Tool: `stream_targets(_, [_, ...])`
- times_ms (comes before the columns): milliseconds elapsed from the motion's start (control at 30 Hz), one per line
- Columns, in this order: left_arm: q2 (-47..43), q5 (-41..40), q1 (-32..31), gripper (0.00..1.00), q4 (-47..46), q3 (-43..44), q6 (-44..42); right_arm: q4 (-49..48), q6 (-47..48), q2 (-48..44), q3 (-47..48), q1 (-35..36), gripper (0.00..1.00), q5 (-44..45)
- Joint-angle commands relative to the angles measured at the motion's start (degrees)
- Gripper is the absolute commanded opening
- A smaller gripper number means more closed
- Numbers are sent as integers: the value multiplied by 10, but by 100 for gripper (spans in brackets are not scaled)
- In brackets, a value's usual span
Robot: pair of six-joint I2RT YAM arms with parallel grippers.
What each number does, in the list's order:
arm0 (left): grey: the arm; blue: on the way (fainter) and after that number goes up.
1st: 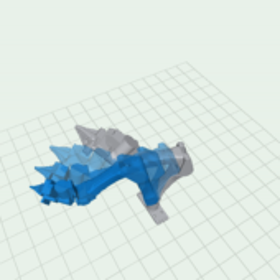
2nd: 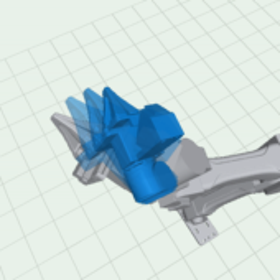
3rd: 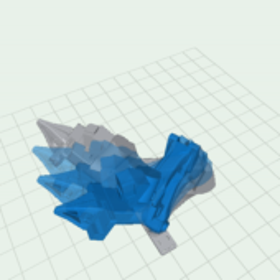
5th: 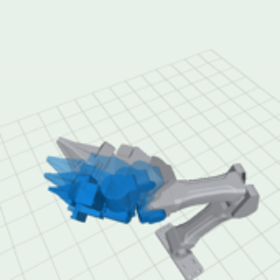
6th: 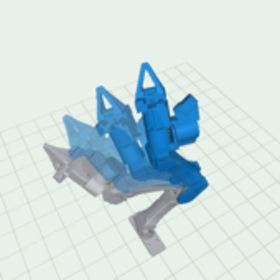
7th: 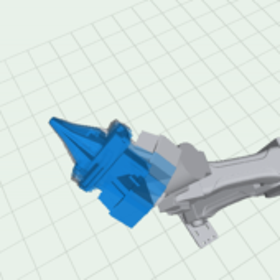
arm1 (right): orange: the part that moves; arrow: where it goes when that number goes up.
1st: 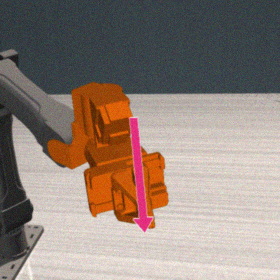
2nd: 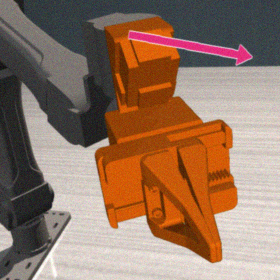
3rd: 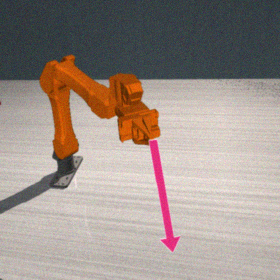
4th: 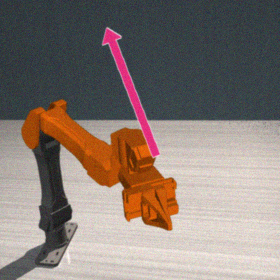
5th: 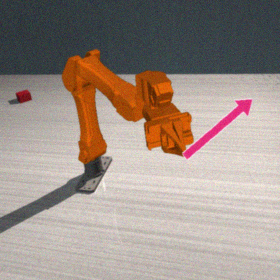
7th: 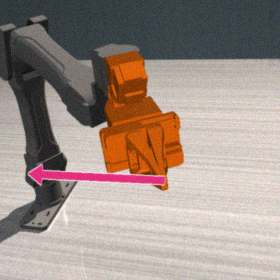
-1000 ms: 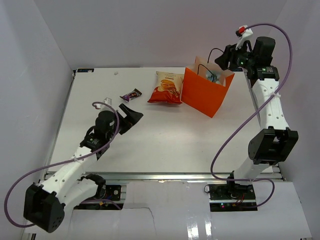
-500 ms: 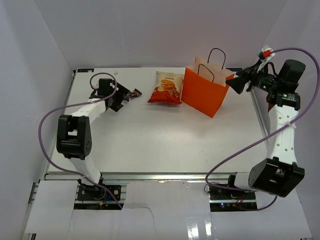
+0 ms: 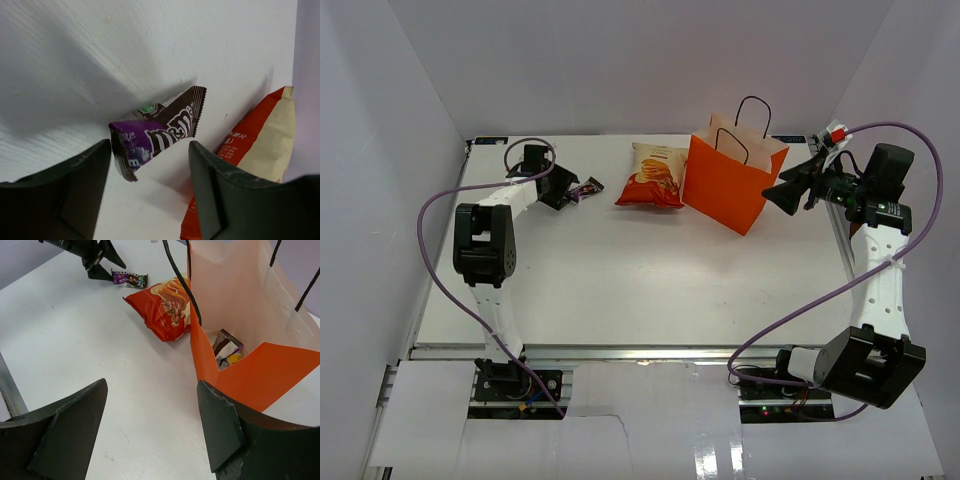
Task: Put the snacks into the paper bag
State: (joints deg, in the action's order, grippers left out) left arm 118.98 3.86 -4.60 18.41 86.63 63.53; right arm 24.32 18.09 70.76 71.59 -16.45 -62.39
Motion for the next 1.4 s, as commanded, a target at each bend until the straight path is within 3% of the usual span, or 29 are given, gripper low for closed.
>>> stream_targets(0, [6,11,1,69,-7,20,19,2,5,0,13,-3,78,-18])
stream_targets(67, [11,22,1,68,-9,21,19,2,4,-1,16,-3,78,-18])
stream_targets(200, [-3,26,2,52,-27,-9,13,16,15,-2,20,-3,79,-54])
stream_targets(333, [-26,35,5,36,-52,-42,-6,83,104,2,40,-2,79,-158])
stream_targets(433, [-54,42,5,32,-75,-69,-25,142,159,-1,67,2,79,-167])
stream_targets(533, [-98,62,6,26,-115,-118,-57,234,249,6,106,11,81,-178])
stream_targets(600, [-129,76,5,21,-140,-151,-80,309,360,12,145,33,82,-176])
stream_targets(667, [-184,102,5,18,-174,-208,-101,406,465,19,172,66,82,-144])
stream_targets(767, [-265,150,5,16,-224,-293,-119,450,545,5,166,160,82,-59])
stream_targets(867, [-343,206,2,14,-241,-368,-134,428,633,-32,111,277,86,12])
stream_targets(1033, [-463,287,-23,13,-247,-475,-132,314,707,-93,-2,389,96,127])
stream_targets(1067, [-485,301,-31,13,-247,-507,-127,249,699,-100,-15,413,97,150])
stream_targets(1200, [-596,301,-88,13,-236,-560,-96,139,640,-79,-43,567,98,290])
stream_targets(1367, [-656,262,-181,13,-232,-588,-34,41,480,-9,-55,699,97,389])
